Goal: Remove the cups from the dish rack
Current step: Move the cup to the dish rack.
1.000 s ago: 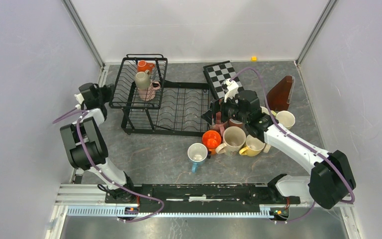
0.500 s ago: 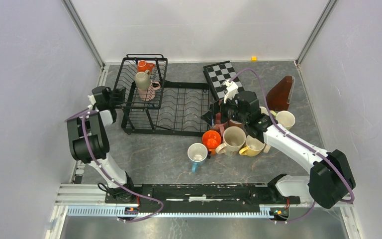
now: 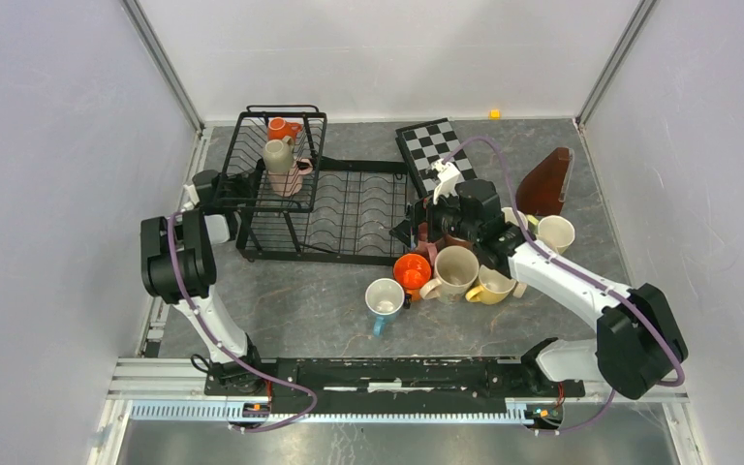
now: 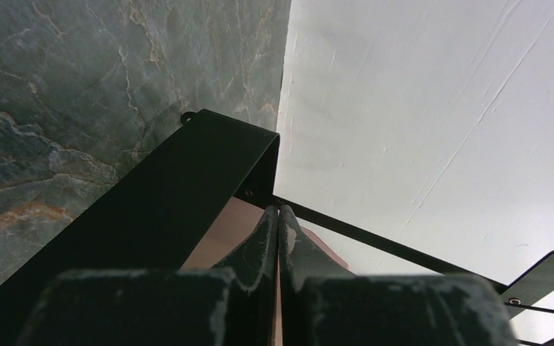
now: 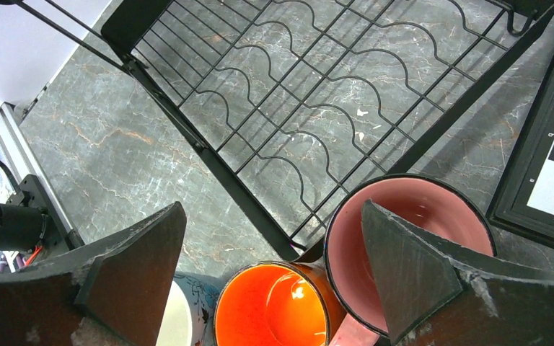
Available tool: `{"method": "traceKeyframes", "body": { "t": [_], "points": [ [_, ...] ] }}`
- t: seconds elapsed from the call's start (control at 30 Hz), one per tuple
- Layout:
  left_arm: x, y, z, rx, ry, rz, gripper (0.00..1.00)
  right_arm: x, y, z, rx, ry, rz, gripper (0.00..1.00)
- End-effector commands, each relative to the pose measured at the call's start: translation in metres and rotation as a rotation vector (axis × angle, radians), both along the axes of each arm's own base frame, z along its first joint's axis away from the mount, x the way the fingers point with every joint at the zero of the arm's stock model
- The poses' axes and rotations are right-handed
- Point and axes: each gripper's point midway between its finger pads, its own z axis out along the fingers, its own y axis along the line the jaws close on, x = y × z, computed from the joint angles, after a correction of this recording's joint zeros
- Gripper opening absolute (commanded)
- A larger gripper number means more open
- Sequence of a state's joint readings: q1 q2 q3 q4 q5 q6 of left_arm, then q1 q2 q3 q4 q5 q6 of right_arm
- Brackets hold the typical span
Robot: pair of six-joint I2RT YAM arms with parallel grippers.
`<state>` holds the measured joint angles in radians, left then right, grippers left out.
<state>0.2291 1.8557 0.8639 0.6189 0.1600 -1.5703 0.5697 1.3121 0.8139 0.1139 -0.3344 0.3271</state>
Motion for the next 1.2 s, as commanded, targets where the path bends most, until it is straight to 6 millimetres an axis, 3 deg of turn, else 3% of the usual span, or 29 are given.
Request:
{"method": "traceKeyframes", "body": {
  "t": [0.0,0.8,1.17],
  "points": [
    [0.007,-0.009,0.011,-0.023,-0.070,-0.012,0.04,0.000,0.007,0.004,0.024,-0.036,0.025,0.98],
    [0.008,-0.048,-0.001,-0.023,-0.121,-0.193,0.04,-0.001,0.007,-0.011,0.022,-0.013,0.022,0.98],
    [0.007,-0.069,-0.011,-0.032,-0.099,-0.332,0.04,0.007,0.010,-0.016,0.006,-0.013,0.021,0.98]
  ]
}}
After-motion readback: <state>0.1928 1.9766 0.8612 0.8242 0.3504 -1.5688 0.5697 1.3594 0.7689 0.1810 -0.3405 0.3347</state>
